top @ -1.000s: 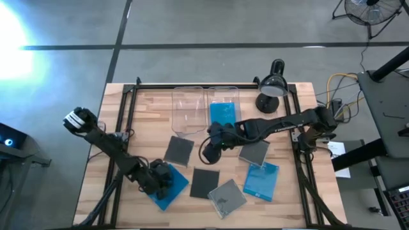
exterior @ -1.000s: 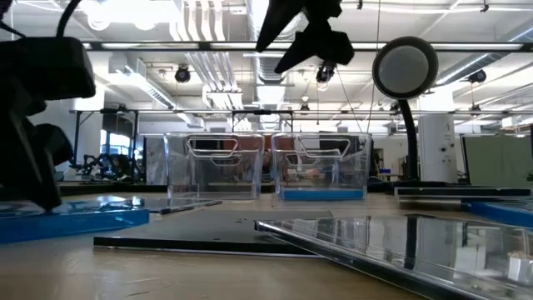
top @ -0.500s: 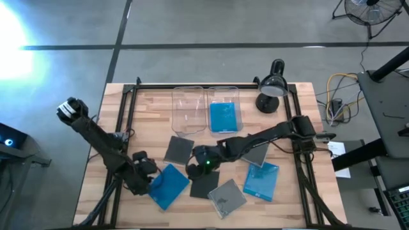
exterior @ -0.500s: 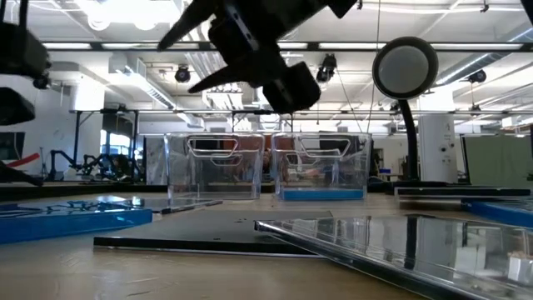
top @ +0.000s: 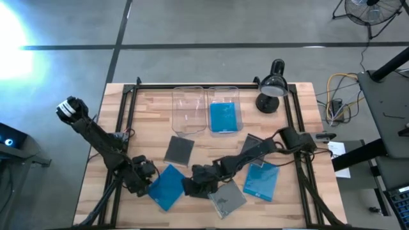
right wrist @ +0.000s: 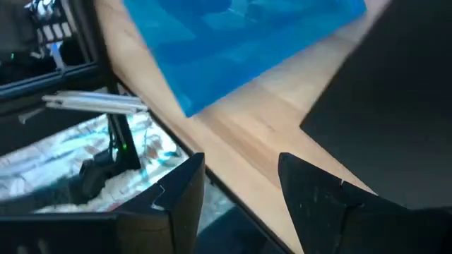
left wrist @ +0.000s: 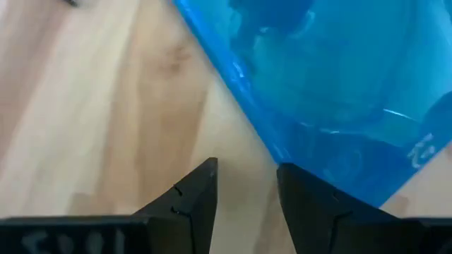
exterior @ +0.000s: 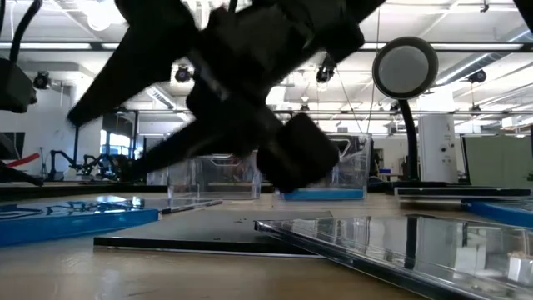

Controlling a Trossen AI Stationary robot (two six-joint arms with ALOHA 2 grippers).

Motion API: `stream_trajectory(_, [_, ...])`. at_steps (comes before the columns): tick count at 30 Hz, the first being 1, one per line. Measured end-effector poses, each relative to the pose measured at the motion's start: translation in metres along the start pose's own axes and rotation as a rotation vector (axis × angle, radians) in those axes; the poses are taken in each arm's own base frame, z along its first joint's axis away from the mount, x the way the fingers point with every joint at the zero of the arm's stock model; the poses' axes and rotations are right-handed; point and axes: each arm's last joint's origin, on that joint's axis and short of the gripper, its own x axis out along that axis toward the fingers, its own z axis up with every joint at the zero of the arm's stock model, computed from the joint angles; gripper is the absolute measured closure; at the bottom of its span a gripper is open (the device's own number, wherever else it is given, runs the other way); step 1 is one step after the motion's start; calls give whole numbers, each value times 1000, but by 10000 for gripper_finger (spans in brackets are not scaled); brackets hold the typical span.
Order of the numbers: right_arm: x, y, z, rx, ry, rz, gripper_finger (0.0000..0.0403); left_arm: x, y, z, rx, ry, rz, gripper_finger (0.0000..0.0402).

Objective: Pick & place jewel cases by type
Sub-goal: Put the left blue CD case into the right transparent bin

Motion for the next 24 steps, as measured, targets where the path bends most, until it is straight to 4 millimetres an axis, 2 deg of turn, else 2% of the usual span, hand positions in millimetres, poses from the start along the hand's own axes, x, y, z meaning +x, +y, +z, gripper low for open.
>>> stream_trajectory(4, [16,-8,4,49,-51,-15,227,-1,-7,2,11,-13,-57,273])
stream_trajectory(10, [28,-7,8,66,-110,1,227,0,-23,7,-1,-44,-210,273])
stream_trajectory(17, [29,1,8,12,-148,-57,227,14,-34,8,-2,-77,-272,273])
stream_trajectory(24, [20,12,7,-85,-163,-150,227,31,-39,8,67,-108,-271,273])
